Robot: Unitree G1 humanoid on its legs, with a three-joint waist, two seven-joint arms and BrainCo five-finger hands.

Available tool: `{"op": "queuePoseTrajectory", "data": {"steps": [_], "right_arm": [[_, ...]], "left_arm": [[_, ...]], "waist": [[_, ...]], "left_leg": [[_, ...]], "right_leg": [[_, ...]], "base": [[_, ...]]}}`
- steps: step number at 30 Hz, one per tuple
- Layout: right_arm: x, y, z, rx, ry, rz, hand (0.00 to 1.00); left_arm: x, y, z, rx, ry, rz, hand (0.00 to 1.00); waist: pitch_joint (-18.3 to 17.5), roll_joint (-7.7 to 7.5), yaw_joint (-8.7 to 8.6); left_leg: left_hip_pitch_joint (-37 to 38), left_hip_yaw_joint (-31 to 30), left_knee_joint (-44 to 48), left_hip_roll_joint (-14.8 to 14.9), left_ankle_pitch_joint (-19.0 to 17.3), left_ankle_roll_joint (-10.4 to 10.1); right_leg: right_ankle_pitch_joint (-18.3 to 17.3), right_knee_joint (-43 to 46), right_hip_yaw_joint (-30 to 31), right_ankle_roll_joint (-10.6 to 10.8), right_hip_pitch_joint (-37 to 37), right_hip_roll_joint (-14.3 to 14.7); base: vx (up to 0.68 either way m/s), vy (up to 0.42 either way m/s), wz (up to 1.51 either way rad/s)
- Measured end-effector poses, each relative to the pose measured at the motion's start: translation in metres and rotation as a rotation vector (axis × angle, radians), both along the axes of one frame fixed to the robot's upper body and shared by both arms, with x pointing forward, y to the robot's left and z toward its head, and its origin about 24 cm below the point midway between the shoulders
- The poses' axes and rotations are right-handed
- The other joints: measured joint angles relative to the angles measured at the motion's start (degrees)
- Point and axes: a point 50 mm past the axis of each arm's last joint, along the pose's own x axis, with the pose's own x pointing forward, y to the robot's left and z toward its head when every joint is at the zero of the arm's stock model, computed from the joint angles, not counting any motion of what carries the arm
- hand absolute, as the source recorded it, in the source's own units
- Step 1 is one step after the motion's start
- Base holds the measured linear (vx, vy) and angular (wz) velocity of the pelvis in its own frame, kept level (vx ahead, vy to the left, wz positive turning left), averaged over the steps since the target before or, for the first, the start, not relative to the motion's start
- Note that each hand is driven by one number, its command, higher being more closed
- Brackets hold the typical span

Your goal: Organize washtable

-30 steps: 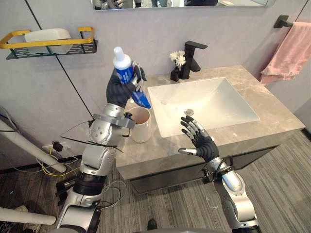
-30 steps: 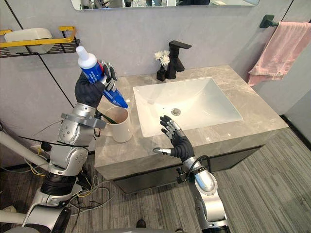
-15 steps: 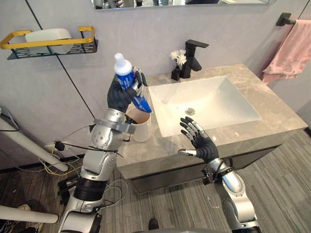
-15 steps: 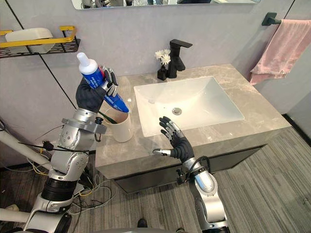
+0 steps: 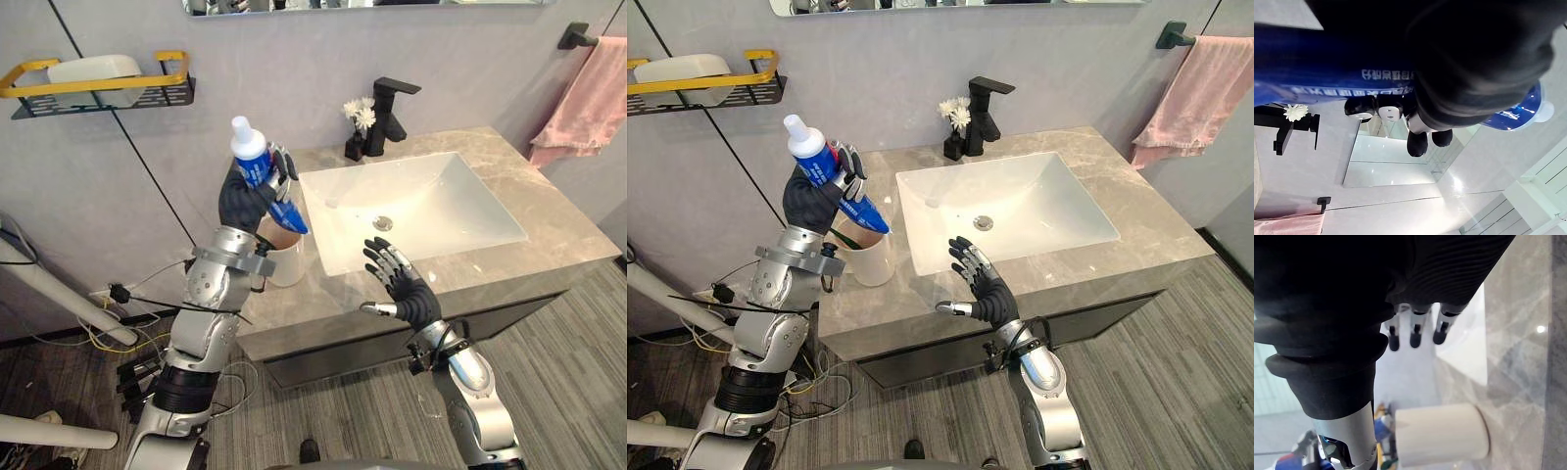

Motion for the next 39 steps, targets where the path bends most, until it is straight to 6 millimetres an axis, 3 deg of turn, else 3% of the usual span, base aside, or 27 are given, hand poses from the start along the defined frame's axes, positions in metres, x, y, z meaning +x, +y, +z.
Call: {"op": "queuePoseTrajectory", "data": {"steps": [16, 39], "right_arm": [[-0.001, 0.0, 0.003, 0.0, -0.013, 0.014, 0.0], [-0.005, -0.001, 0.001, 0.007, -0.001, 0.017, 0.0]], "left_arm": [[0.002, 0.021, 0.011, -0.005, -0.033, 0.09, 1.0], [0.007, 0.025, 0.015, -0.003, -0.042, 0.105, 1.0]], "waist": [[1.3, -0.52, 0.04], [1.4, -0.55, 0.08]], "left_leg": [[-0.8, 0.4, 0.0, 0.1, -0.2, -0.2], [-1.2, 0.3, 0.0, 0.1, 0.0, 0.0]], "right_leg": [[0.0, 0.3, 0.3, -0.1, -0.6, 0.0], [0.0, 0.4, 0.2, -0.1, -1.1, 0.0]], "base": [[0.0, 0.0, -0.01], [0.0, -0.002, 0.0]]}}
